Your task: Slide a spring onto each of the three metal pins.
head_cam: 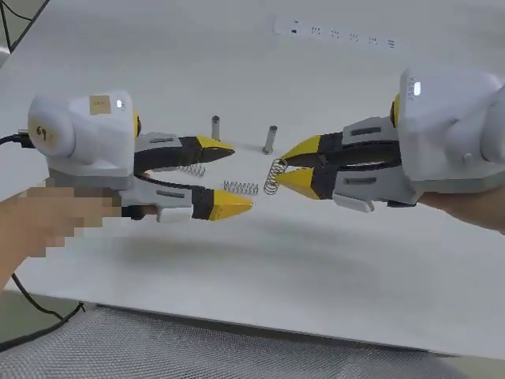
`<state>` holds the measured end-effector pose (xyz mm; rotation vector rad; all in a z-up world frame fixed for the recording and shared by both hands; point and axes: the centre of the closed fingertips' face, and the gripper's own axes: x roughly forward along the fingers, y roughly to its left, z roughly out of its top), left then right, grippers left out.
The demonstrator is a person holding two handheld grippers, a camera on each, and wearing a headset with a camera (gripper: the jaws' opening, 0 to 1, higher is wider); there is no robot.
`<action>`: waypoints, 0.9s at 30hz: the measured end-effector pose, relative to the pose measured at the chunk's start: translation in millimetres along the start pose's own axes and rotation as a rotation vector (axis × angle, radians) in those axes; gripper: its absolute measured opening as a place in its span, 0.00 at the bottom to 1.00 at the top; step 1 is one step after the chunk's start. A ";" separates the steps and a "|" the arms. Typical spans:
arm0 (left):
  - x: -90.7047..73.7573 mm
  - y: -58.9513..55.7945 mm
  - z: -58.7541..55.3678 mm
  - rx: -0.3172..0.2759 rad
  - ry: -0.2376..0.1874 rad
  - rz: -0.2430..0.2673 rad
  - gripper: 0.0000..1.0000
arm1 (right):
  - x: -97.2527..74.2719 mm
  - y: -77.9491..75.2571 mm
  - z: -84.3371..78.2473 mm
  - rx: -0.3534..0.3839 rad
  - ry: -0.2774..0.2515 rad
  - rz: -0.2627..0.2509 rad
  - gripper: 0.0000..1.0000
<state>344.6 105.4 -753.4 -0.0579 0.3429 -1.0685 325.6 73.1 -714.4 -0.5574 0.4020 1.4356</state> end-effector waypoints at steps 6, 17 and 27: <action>-7.6 6.6 1.4 -0.003 -0.014 0.040 0.60 | -1.7 -1.7 -0.7 0.007 0.001 -0.012 0.11; -30.8 21.9 -10.6 -0.001 0.004 0.124 0.76 | -6.4 -7.9 -6.4 0.028 0.007 -0.039 0.11; -48.2 32.5 -20.2 -0.019 0.013 0.200 0.92 | -11.1 -13.2 -10.0 0.048 0.008 -0.060 0.11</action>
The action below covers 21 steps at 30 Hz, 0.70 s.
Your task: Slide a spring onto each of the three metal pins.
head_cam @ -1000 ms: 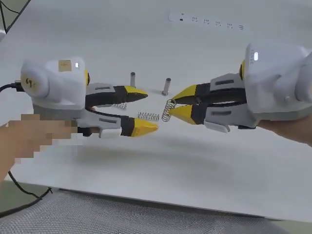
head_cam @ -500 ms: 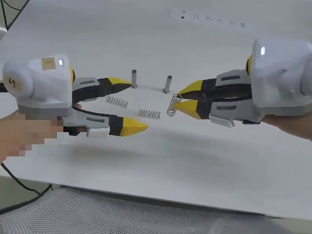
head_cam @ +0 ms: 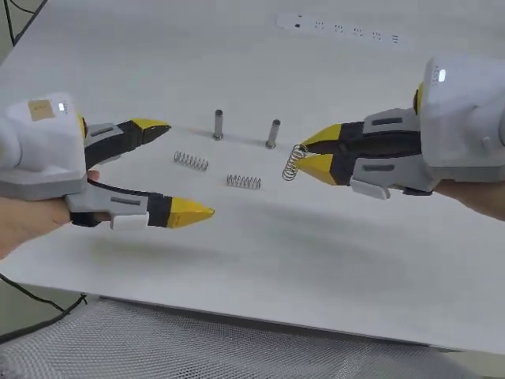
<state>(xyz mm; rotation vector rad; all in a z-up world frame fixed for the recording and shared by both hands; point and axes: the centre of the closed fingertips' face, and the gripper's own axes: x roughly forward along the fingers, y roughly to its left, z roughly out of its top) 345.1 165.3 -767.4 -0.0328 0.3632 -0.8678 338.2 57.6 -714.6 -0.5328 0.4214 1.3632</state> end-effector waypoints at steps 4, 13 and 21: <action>-3.1 2.5 -1.7 0.004 0.004 0.015 0.97 | -0.9 0.0 -1.4 0.001 0.003 -0.003 0.11; -12.2 10.5 -4.7 -0.007 0.013 0.056 0.97 | -10.3 -11.0 -13.8 0.033 0.016 -0.042 0.11; -10.3 16.3 0.4 -0.014 -0.002 0.079 0.97 | -20.2 -26.1 -24.2 0.053 0.027 -0.093 0.11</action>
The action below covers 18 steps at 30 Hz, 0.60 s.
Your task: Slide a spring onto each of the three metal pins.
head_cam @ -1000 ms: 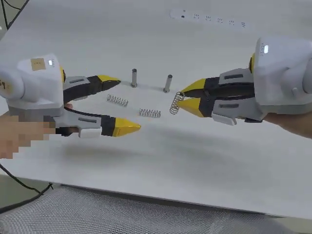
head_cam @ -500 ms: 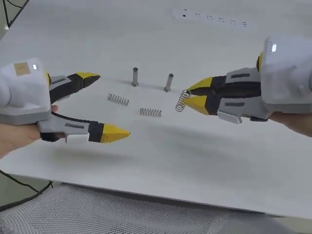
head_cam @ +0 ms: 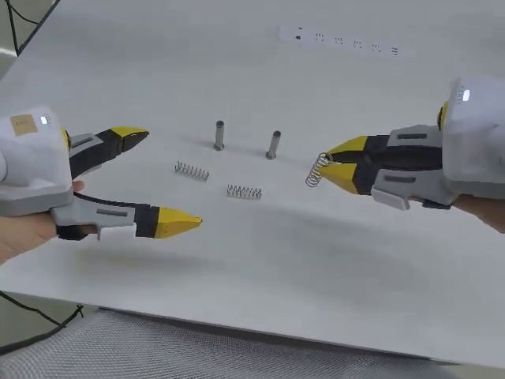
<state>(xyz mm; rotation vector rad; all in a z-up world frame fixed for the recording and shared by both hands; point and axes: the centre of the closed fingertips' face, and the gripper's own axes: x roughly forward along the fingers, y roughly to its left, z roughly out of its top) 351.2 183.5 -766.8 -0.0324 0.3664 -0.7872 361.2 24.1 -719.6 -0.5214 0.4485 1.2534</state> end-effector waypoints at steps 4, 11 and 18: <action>2.2 -0.2 1.2 0.002 0.000 -0.002 0.97 | -3.9 -8.1 -4.3 0.007 0.004 -0.025 0.11; 3.3 -2.2 0.9 -0.003 0.002 -0.009 0.97 | -10.2 -27.4 -10.8 0.015 0.015 -0.078 0.11; 1.3 -2.2 -0.9 -0.007 0.005 -0.008 0.97 | -14.8 -44.2 -16.6 0.029 0.024 -0.121 0.11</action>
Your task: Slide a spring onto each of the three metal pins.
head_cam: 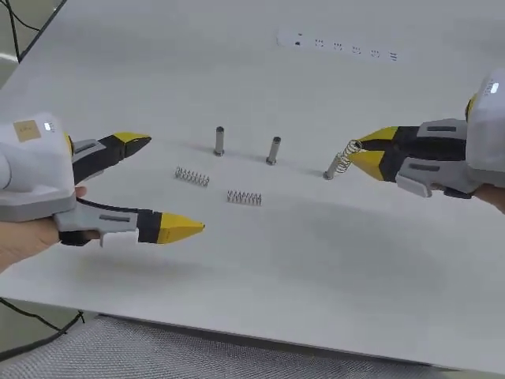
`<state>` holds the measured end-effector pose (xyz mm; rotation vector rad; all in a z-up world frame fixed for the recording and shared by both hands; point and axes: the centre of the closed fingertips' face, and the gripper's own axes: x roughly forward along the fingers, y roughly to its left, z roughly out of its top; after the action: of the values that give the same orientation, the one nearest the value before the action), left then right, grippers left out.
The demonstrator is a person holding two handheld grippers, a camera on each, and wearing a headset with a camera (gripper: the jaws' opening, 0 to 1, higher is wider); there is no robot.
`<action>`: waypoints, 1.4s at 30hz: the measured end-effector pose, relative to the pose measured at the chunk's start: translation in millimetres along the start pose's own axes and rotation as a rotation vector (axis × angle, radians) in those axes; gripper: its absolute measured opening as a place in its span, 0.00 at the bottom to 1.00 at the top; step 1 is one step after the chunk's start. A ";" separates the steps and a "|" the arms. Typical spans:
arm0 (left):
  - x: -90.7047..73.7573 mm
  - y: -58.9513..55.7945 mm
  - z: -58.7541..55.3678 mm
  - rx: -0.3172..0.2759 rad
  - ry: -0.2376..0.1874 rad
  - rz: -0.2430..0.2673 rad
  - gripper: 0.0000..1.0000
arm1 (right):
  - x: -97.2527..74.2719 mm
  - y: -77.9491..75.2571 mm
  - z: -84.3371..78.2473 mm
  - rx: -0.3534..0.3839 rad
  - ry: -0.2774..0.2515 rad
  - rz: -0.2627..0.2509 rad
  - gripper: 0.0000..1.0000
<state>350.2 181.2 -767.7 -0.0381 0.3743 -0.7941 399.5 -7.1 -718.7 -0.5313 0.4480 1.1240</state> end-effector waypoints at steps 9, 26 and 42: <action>0.1 -0.9 -1.1 -0.002 0.001 -0.003 0.97 | 3.0 -15.9 -3.7 0.012 0.007 -0.041 0.11; -1.7 -1.5 -2.7 -0.004 0.003 -0.002 0.96 | 14.1 -45.3 -16.6 0.055 0.035 -0.117 0.11; -1.6 -1.9 -2.8 -0.005 0.005 -0.001 0.96 | 26.2 -49.7 -26.2 0.092 0.050 -0.125 0.11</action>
<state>346.9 181.2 -769.5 -0.0405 0.3814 -0.7949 453.3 -20.6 -746.2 -0.5013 0.5005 0.9672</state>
